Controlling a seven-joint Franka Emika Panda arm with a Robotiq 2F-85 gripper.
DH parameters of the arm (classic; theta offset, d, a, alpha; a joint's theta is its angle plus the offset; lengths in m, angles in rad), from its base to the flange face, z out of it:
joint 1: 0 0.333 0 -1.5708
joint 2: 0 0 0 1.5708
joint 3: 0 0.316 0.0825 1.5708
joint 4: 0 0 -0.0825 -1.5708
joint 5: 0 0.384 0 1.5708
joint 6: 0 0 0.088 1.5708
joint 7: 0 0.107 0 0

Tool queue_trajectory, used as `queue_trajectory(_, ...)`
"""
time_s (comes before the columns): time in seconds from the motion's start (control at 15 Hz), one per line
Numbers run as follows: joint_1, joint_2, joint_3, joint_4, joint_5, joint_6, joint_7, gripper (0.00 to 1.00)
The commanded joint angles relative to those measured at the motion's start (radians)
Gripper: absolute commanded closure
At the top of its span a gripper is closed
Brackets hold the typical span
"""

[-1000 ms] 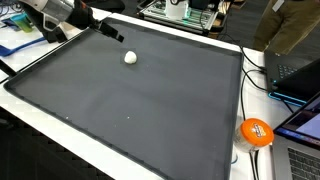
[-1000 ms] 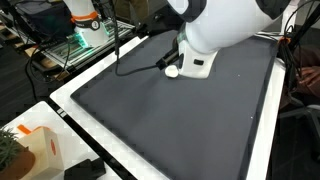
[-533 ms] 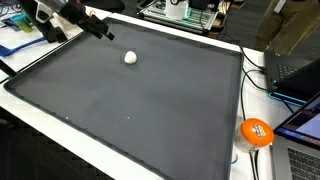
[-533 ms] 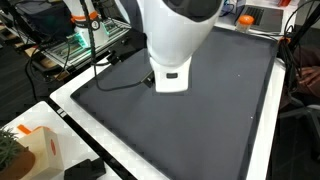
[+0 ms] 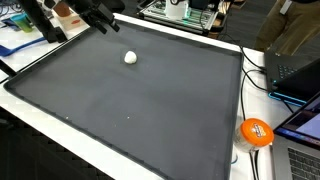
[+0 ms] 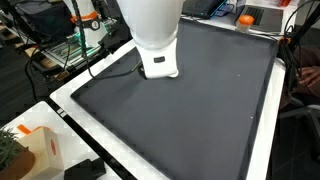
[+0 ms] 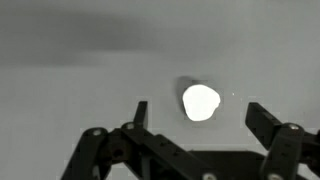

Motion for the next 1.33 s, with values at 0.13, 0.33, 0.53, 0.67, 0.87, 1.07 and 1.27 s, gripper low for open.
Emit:
queue_trajectory(0.13,0.059,-0.150,0.025,-0.285,0.154,0.391,0.149,0.00)
queue_trajectory(0.33,0.096,-0.244,0.035,-0.448,0.191,0.622,0.215,0.00)
queue_trajectory(0.53,0.127,-0.346,0.061,-0.614,0.260,0.854,0.259,0.00)
queue_trajectory(0.67,0.123,-0.274,0.059,-0.528,0.241,0.826,0.241,0.00)
queue_trajectory(0.87,0.143,-0.348,0.066,-0.624,0.279,0.909,0.245,0.00)
queue_trajectory(1.07,0.153,-0.363,0.063,-0.643,0.261,0.952,0.267,0.00)
queue_trajectory(1.27,0.171,-0.385,0.052,-0.680,0.146,1.007,0.321,0.00)
